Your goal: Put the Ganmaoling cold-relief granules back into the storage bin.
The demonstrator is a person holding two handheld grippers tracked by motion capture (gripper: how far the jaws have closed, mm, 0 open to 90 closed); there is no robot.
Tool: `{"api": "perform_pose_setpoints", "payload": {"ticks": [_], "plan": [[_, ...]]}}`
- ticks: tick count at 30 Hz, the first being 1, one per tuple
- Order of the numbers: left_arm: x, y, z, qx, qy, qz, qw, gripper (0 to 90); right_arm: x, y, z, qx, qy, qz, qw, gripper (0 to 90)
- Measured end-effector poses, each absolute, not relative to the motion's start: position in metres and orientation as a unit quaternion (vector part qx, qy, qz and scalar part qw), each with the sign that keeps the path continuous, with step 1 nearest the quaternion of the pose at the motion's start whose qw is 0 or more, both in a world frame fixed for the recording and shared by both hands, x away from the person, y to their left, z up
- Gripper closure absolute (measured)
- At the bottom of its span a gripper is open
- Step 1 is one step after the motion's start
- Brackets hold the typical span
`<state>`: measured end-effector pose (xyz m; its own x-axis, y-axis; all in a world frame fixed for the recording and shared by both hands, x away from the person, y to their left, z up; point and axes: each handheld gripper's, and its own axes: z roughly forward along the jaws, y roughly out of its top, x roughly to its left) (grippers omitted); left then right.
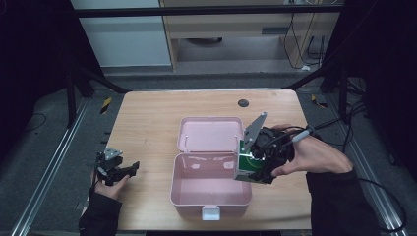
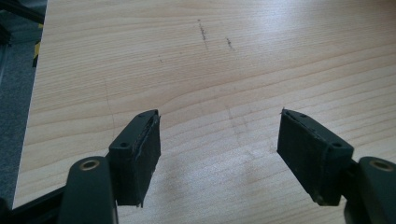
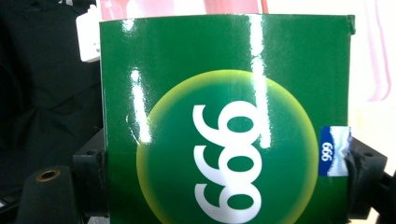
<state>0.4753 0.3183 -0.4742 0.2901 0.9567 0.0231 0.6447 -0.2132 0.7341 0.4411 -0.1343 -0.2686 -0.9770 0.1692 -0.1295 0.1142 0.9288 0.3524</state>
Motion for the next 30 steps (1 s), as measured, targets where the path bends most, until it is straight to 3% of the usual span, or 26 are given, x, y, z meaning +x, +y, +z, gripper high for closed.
{"api": "perform_pose_setpoints", "payload": {"ticks": [14,30], "plan": [[0.475,0.318,-0.474,0.739,0.541,0.248,0.316,29.4,0.450,-0.107,-0.274,0.050,0.978,0.188,0.080,16.1],[0.475,0.319,-0.473,0.738,0.541,0.248,0.317,29.4,0.455,-0.084,-0.304,0.022,0.982,0.173,0.078,16.2]]}}
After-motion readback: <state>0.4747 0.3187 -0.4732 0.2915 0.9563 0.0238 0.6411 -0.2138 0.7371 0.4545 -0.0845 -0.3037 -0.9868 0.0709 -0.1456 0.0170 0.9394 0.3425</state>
